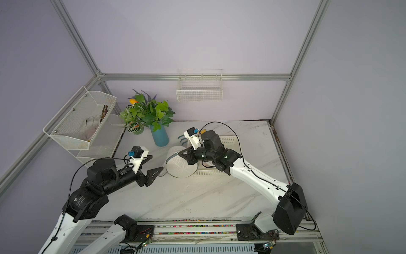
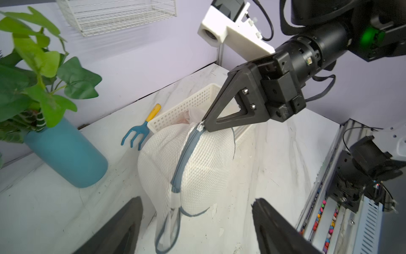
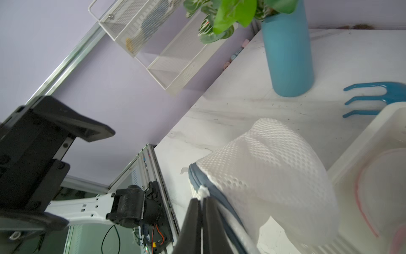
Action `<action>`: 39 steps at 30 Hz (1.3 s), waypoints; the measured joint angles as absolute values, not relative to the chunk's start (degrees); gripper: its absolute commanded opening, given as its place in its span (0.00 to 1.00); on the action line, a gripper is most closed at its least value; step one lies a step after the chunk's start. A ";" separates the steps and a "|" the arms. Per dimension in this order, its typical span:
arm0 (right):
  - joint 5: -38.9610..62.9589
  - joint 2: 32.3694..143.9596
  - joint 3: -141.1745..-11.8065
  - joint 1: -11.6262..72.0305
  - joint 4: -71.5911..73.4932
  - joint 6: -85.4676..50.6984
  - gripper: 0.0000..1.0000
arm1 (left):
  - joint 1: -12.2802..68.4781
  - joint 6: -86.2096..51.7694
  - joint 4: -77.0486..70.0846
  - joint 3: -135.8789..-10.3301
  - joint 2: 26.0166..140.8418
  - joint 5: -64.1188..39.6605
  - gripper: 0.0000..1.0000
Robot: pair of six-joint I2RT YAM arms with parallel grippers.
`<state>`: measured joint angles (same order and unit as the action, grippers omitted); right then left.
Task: Turn the laundry bag inside out
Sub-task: Zip the zipper on the laundry bag.
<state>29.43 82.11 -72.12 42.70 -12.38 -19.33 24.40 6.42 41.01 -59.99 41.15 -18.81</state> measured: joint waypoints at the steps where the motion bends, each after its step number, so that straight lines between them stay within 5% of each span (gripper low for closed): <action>1: 30.41 81.84 -72.12 42.98 -12.34 -18.31 0.00 | 24.40 8.27 41.93 -60.62 42.35 -19.90 0.84; 10: 34.57 80.44 -72.10 46.17 -8.54 -15.14 0.00 | 24.40 11.55 42.61 -59.72 47.48 -23.88 0.64; 18: 31.35 80.44 -71.99 47.94 -5.98 -17.02 0.00 | 24.40 6.61 37.82 -56.62 45.25 -25.02 0.78; 23: 26.61 80.44 -70.96 48.62 -4.27 -19.57 0.00 | 24.40 3.25 36.47 -55.55 41.67 -23.20 0.78; 28: 23.99 80.47 -70.57 50.17 -3.01 -21.12 0.00 | 24.40 -0.99 35.09 -53.17 38.24 -21.37 0.64; 39: 21.54 80.95 -70.59 52.29 -0.40 -24.36 0.00 | 24.40 -7.79 30.87 -49.01 38.92 -20.38 0.50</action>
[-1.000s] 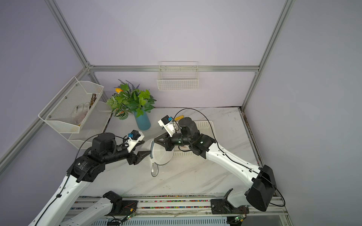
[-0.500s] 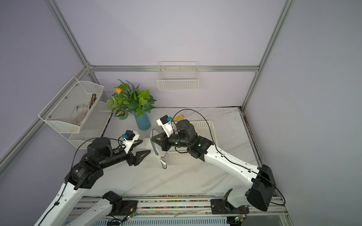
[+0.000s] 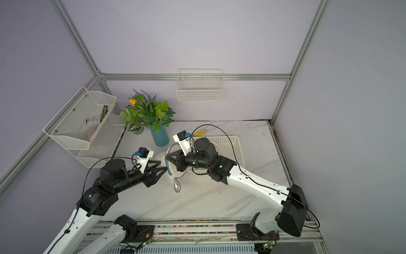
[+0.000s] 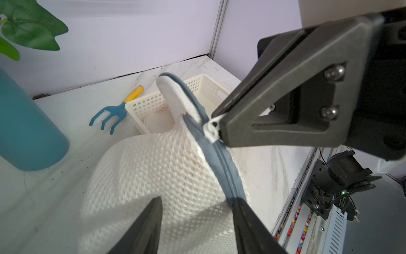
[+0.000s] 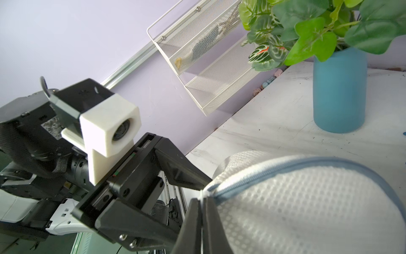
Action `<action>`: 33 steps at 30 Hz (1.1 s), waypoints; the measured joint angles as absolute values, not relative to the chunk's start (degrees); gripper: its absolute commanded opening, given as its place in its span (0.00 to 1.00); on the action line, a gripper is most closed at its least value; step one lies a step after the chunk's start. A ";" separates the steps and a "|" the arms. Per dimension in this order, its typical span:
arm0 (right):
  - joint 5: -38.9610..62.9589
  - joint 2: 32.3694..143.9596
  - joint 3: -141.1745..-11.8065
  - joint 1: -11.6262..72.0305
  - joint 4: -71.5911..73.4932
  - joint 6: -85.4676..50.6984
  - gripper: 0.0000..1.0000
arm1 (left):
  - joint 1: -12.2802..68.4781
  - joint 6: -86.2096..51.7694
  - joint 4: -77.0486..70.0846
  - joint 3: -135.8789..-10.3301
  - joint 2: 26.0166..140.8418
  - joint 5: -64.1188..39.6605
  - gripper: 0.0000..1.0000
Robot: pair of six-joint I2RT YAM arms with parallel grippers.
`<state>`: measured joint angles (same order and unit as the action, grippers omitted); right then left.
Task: Turn the laundry bag inside out
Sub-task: Zip the zipper on the laundry bag.
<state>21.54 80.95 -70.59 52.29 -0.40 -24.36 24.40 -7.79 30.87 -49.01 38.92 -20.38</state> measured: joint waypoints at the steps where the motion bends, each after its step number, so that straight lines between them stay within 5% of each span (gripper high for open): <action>1: 21.43 81.03 -70.59 52.36 -0.38 -24.47 0.00 | 24.40 -8.14 30.48 -48.93 39.07 -20.36 0.50; 10: 17.87 81.49 -70.59 52.99 -0.05 -25.78 0.00 | 24.40 -11.29 26.70 -48.82 39.22 -22.11 0.65; 29: 16.32 82.70 -70.81 54.17 1.34 -29.85 0.00 | 24.40 -12.23 25.82 -48.88 42.26 -20.16 0.32; 33: 16.34 82.96 -70.98 54.17 1.56 -30.24 0.00 | 24.40 -10.63 26.87 -49.89 43.11 -20.14 0.18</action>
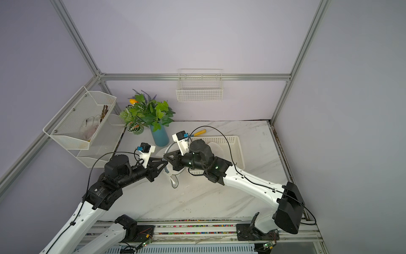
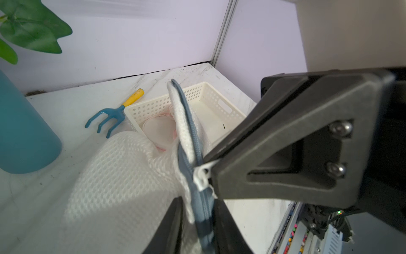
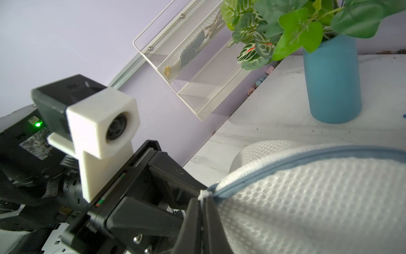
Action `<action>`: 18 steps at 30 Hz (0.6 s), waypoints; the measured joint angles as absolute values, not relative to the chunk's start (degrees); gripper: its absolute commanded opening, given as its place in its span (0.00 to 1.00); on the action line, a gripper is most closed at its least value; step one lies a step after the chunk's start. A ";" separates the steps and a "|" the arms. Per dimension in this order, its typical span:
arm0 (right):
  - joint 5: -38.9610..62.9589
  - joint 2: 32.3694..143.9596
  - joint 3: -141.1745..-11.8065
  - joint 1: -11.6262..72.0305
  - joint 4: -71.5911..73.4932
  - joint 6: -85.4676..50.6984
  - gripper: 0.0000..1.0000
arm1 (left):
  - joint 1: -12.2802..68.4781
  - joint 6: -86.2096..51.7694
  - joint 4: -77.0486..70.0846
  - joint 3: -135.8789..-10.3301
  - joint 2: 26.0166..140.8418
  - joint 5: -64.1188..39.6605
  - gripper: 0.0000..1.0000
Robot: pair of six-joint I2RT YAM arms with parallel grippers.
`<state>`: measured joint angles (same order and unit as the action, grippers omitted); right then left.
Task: Turn the laundry bag inside out
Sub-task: Zip the zipper on the laundry bag.
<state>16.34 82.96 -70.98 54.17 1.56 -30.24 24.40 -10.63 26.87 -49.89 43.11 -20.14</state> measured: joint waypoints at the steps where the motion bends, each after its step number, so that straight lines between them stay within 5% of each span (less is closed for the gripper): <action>1: 16.32 82.96 -70.98 54.17 1.58 -30.24 0.00 | 24.40 -10.17 27.14 -50.02 43.18 -20.12 0.15; 5: 15.64 82.96 -71.16 54.17 0.99 -30.17 0.00 | 24.40 -8.78 27.59 -50.04 43.03 -20.18 0.00; 18: 16.40 78.43 -69.54 45.15 -4.91 -33.06 0.00 | 24.40 -5.76 29.69 -50.13 40.66 -22.79 0.00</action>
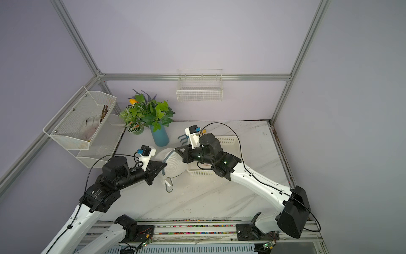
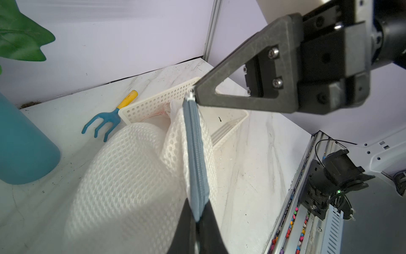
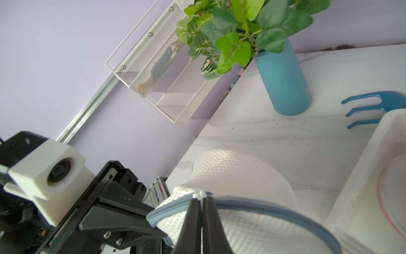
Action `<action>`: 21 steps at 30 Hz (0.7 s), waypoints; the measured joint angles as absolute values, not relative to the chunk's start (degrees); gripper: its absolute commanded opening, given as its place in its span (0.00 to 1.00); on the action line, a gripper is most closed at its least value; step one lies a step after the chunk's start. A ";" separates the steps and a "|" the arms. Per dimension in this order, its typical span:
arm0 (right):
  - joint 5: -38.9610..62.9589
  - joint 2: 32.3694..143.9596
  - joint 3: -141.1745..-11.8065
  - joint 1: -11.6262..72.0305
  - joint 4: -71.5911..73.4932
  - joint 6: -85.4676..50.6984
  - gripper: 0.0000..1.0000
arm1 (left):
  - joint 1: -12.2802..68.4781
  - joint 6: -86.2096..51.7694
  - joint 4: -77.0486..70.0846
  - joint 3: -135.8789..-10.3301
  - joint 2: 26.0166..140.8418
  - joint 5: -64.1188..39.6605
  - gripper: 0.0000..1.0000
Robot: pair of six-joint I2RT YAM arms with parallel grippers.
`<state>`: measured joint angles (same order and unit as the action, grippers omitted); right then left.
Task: Turn the laundry bag inside out
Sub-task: Zip the zipper on the laundry bag.
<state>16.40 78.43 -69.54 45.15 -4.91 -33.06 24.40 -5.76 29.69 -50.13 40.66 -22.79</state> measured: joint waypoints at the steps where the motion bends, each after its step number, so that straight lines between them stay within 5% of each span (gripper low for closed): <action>1: 16.45 77.56 -68.88 44.47 -5.26 -33.28 0.00 | 24.40 -5.76 29.69 -50.13 40.27 -22.79 0.00; 8: 17.12 75.11 -65.39 43.35 -6.09 -34.06 0.00 | 24.40 -6.44 28.40 -49.17 35.59 -22.04 0.01; 14: 17.87 75.37 -65.06 42.81 -6.92 -34.26 0.00 | 24.40 -6.81 27.99 -47.11 34.15 -20.93 0.47; 21: 19.99 77.49 -66.67 44.49 -7.42 -33.50 0.00 | 24.40 -3.84 31.22 -48.93 38.79 -20.97 0.60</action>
<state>19.99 77.49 -66.67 44.49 -7.42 -33.50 24.40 -3.84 31.22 -48.93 38.79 -20.97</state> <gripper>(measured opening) 0.072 0.581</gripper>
